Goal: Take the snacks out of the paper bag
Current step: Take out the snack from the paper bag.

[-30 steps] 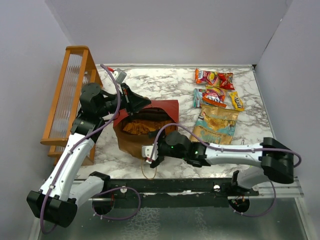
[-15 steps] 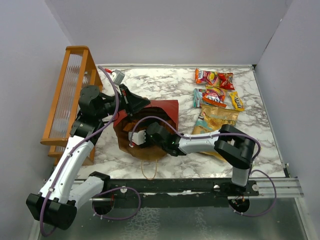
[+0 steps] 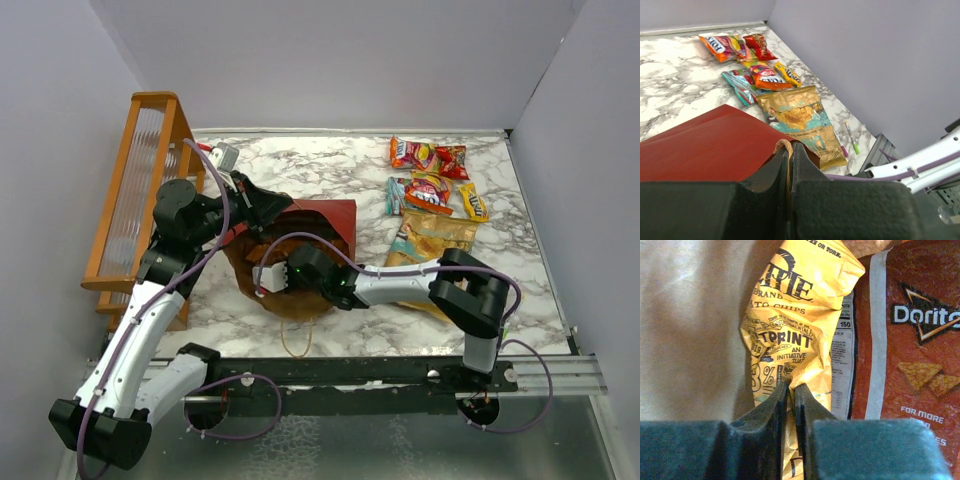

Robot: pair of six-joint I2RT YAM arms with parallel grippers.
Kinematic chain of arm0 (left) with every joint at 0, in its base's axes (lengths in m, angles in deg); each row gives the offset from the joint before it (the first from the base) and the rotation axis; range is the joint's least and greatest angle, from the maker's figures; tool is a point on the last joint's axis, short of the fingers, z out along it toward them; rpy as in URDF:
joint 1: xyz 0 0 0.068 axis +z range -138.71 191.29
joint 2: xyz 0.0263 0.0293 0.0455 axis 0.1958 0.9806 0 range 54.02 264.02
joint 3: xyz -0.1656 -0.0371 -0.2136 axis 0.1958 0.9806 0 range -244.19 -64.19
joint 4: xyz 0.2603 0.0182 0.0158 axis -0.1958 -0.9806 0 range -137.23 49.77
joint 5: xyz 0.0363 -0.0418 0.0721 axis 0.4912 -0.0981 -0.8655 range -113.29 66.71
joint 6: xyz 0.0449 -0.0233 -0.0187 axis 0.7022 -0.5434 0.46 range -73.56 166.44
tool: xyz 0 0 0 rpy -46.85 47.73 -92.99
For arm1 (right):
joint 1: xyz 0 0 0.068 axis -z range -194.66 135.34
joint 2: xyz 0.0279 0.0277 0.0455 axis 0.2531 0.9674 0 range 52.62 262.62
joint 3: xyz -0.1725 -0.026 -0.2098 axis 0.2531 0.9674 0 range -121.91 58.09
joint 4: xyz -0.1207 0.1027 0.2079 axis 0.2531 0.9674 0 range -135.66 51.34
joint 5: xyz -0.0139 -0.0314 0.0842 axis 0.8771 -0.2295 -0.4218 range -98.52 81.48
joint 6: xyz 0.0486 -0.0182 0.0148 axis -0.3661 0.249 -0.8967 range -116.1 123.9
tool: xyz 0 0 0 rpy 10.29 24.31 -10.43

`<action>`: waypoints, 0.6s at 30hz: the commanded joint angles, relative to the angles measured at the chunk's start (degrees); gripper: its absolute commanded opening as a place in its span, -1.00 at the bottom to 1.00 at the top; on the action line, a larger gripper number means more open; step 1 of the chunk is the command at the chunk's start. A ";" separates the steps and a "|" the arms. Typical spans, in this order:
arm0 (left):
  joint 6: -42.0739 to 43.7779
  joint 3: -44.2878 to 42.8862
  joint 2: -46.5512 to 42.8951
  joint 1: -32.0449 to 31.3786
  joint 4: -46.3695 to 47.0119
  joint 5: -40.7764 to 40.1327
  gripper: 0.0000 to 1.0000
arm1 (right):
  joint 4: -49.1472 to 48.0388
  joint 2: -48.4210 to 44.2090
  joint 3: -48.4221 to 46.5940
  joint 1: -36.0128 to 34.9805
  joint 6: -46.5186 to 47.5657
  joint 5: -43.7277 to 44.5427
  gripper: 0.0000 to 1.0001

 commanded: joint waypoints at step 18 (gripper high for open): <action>1.26 -1.56 -2.36 -0.02 -4.61 -8.78 -1.00 | 11.09 -34.17 4.83 -1.19 -11.20 -34.36 -0.97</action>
